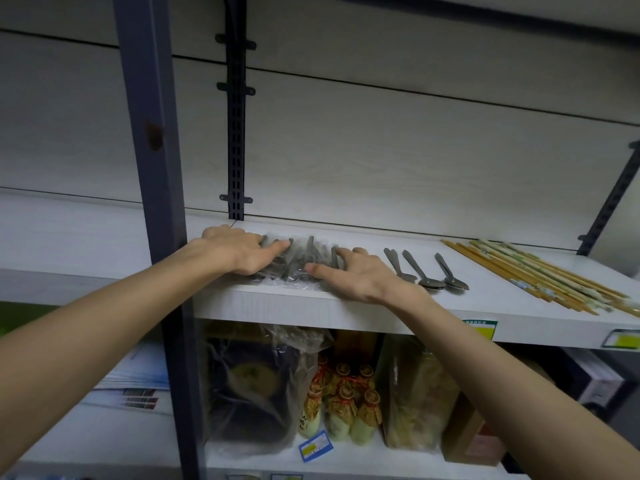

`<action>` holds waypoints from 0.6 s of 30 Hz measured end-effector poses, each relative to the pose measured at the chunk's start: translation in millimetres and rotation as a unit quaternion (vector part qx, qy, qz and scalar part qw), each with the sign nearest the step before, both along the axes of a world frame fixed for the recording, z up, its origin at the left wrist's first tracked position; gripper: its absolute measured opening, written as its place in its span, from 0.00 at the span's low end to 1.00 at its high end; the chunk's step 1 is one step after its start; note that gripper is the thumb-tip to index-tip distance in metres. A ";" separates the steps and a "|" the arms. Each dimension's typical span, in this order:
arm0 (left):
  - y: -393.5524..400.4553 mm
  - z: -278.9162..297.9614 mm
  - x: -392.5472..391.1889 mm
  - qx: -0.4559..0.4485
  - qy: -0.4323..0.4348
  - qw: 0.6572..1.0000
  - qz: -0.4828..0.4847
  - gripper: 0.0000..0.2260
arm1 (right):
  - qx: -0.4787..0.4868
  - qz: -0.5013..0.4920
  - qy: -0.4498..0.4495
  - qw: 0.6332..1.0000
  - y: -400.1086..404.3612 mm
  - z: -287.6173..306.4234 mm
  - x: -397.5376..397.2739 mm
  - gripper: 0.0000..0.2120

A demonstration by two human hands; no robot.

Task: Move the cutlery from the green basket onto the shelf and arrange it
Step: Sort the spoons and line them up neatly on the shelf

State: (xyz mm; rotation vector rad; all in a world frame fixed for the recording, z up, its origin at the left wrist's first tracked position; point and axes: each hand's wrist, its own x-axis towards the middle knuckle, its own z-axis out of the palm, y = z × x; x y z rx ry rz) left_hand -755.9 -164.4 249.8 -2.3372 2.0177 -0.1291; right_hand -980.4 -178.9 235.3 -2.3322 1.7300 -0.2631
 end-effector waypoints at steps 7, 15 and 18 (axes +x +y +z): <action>-1.2 -4.1 1.0 -0.007 -0.012 1.000 0.007 0.44 | -0.017 -0.027 0.010 0.999 -1.3 -7.0 15.8 0.50; 2.7 -8.3 0.2 -0.033 0.037 0.999 0.005 0.43 | -0.032 -0.018 -0.034 0.999 -5.3 -3.0 1.9 0.55; 1.4 -12.6 -4.0 -0.027 0.052 0.998 -0.009 0.43 | -0.023 -0.015 -0.024 0.999 -6.2 -10.4 2.1 0.45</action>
